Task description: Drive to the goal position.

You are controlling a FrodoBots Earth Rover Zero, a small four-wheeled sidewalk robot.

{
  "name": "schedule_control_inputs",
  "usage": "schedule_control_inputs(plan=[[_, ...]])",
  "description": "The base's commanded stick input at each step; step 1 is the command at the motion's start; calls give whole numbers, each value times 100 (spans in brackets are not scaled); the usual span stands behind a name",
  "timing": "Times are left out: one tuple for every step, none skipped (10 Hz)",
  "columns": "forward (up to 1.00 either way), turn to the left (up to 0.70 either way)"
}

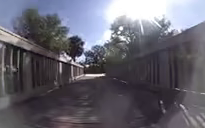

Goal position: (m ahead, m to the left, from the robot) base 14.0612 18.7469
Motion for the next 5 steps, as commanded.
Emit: schedule_control_inputs(plan=[[85, 0], [85, 0], [85, 0], [85, 0], [85, 0]])
